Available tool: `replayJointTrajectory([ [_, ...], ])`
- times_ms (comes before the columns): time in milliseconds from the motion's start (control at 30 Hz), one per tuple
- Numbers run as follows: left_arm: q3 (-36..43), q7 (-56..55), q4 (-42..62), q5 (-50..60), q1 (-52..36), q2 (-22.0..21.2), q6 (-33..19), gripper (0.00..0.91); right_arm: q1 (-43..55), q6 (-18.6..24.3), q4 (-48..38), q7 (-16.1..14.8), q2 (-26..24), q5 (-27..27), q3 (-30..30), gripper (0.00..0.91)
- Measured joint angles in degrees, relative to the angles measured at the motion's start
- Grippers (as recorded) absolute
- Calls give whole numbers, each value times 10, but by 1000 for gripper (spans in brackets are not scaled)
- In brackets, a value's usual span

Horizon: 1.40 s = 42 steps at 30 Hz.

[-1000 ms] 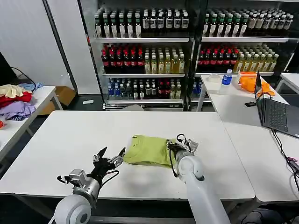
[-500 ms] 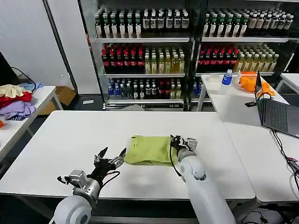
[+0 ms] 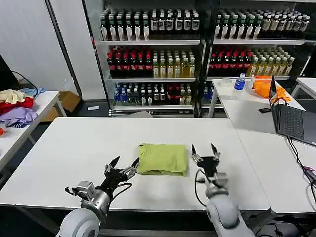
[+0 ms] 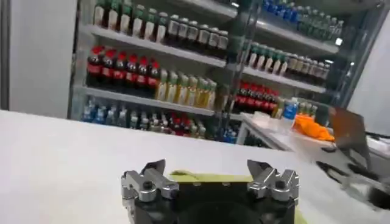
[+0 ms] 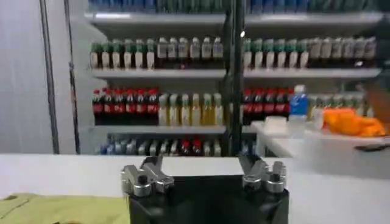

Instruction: Fold and organize the clothes.

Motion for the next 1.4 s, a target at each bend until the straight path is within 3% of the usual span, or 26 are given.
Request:
replayJointTrajectory([
  [333, -20, 22, -24, 22, 19, -2, -19, 907, -187, 27, 165, -18, -8, -26, 88, 907],
  [567, -36, 38, -40, 37, 37, 7, -35, 907, -276, 32, 230, -20, -2, -37, 122, 907],
  [1400, -55, 71, -76, 86, 82, 14, -51, 907, -379, 39, 313, -15, 19, -71, 146, 907],
])
